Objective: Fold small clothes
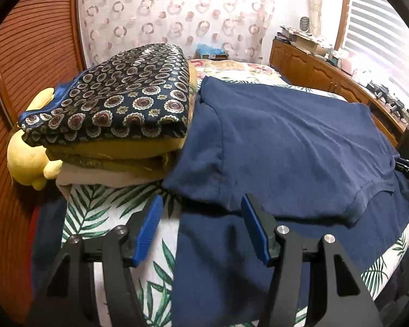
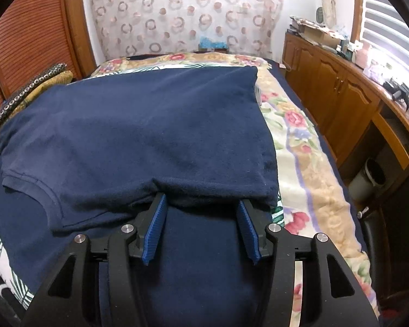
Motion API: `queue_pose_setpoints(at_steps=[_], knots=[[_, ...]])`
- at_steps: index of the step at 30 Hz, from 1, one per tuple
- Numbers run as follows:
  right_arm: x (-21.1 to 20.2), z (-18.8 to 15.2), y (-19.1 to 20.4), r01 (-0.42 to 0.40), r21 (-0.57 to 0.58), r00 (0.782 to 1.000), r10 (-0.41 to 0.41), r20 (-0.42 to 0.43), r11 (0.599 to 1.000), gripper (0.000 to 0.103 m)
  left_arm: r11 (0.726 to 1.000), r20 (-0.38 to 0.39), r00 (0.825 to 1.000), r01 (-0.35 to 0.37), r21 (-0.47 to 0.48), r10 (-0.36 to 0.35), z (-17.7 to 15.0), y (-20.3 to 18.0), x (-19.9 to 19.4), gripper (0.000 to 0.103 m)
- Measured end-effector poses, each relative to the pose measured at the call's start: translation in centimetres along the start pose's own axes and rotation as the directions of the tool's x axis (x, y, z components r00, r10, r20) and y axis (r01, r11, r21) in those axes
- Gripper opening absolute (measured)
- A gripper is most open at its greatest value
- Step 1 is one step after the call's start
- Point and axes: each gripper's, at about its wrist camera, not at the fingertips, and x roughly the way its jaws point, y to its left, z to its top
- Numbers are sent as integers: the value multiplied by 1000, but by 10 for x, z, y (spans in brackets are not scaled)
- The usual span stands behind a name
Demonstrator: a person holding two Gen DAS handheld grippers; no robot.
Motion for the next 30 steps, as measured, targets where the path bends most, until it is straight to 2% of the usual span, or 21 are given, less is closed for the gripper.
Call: queue_pose_setpoints(at_steps=[3,6,17,20,21,23,28,29,30], knots=[[1,1,1,0,2,1000,0,2,1000,52,1000,-9,1000,-9,-21,9,5,4,5,59],[1,1,4,12,-3,1000,-12,1,1000,52,998,11,1000,29,-63,-29,6,9,3,59],[1,2,6,16,-7,1000,-16,2,1000,53,996,2,1000,30,-85,-30,13,12,16,57],[1,2,5,13,-3,1000,-13,3,1000,52,996,14,998,54,-68,-53,13,5,16,41],[0,3,4,13,4,1000,-13,6,1000,52,996,17,998,60,-62,-59,13,4,16,27],[-1,5,5,13,13,1000,-13,6,1000,52,997,18,998,62,-46,-62,14,0,17,26],[-1,23,8,-43,38,999,44,-21,998,39,998,0,999,36,-50,-36,19,-1,24,26],[0,26,10,-45,38,999,46,-22,998,26,998,3,999,39,-45,-39,20,-1,24,24],[1,28,12,-47,31,999,48,-26,998,16,999,9,999,39,-34,-39,20,-3,22,12]])
